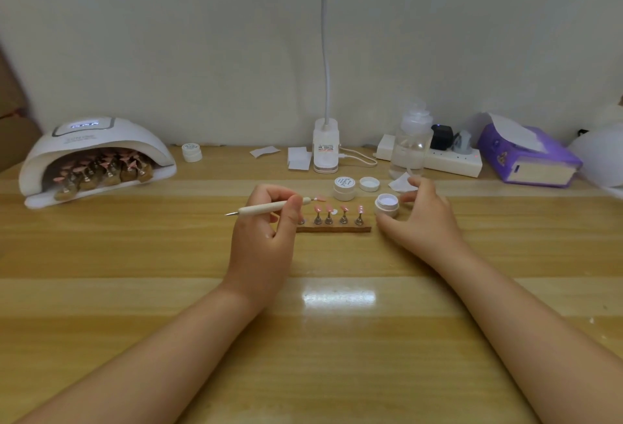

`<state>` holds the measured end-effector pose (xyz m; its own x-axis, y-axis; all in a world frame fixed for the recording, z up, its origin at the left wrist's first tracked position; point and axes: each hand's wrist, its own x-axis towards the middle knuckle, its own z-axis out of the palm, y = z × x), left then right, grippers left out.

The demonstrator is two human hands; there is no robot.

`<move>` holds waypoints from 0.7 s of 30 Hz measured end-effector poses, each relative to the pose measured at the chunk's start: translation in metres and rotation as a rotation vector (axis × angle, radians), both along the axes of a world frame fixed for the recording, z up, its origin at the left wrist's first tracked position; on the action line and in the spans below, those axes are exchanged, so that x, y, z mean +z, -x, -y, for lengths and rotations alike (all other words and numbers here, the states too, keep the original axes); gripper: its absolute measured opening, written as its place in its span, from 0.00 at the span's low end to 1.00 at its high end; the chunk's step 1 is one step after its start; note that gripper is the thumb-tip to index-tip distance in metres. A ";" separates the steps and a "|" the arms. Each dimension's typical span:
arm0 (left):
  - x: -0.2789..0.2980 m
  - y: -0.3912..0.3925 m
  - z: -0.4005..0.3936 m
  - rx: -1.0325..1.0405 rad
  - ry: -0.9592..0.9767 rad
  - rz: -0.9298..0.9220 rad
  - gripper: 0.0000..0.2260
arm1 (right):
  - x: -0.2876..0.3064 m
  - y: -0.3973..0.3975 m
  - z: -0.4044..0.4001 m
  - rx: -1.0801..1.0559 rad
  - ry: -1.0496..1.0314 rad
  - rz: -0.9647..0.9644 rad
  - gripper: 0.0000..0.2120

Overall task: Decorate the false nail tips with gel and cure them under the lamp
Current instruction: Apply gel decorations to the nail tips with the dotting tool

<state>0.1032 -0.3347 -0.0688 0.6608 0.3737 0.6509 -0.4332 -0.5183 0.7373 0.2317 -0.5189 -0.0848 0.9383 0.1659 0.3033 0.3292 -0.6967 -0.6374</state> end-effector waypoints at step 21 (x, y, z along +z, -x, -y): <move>0.040 0.009 0.007 -0.001 -0.017 -0.103 0.07 | 0.026 0.041 -0.027 0.334 -0.207 0.295 0.33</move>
